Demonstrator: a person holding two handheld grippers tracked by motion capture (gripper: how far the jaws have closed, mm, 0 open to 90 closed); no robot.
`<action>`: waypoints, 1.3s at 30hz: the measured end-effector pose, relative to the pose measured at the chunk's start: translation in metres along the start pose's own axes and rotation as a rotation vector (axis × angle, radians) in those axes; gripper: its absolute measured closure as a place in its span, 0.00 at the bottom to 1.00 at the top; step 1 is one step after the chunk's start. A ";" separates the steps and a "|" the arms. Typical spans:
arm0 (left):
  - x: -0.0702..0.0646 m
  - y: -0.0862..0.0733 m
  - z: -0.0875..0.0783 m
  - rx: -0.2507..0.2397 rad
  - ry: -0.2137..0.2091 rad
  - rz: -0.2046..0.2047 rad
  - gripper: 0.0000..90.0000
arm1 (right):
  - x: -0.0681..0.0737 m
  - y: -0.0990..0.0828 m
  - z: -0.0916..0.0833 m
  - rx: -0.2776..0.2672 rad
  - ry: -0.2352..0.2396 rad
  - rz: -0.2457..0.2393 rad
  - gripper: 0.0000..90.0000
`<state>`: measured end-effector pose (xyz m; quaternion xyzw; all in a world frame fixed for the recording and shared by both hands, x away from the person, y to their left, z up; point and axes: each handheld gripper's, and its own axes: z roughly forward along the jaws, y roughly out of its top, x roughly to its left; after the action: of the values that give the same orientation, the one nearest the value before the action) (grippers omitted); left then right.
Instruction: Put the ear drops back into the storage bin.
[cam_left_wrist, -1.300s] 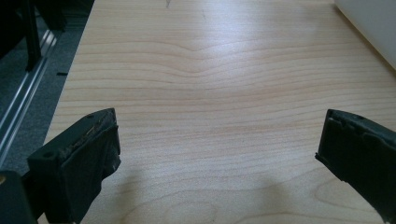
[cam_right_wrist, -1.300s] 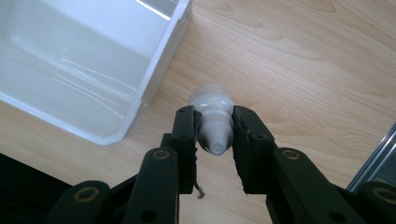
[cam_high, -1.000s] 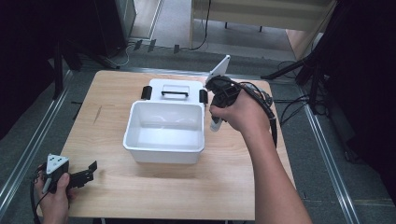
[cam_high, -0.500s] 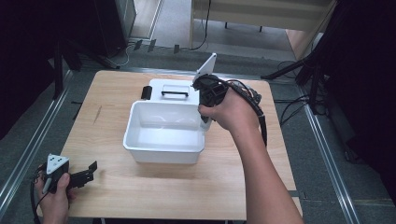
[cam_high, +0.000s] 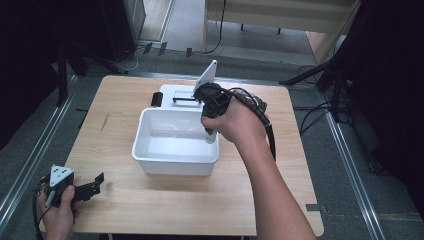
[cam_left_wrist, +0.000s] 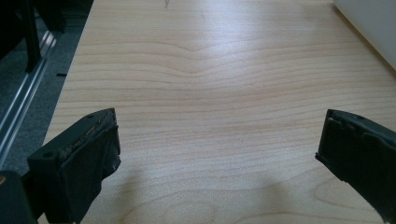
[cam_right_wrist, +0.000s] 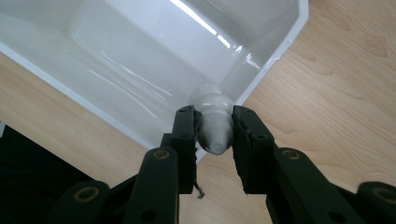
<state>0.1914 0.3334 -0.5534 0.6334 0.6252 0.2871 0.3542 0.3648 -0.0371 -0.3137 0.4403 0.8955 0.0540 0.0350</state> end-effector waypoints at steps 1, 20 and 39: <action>0.000 0.000 0.000 0.000 0.000 0.000 0.00 | 0.000 0.000 0.000 0.000 0.000 0.000 0.80; 0.000 0.000 0.000 0.002 0.001 0.004 0.00 | 0.012 -0.007 0.031 0.031 0.021 -0.043 0.80; 0.000 0.000 0.000 0.001 -0.001 0.002 0.00 | 0.023 -0.014 0.065 0.058 0.010 -0.094 0.80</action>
<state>0.1916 0.3335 -0.5533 0.6343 0.6245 0.2870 0.3540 0.3467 -0.0230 -0.3800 0.3984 0.9165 0.0288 0.0203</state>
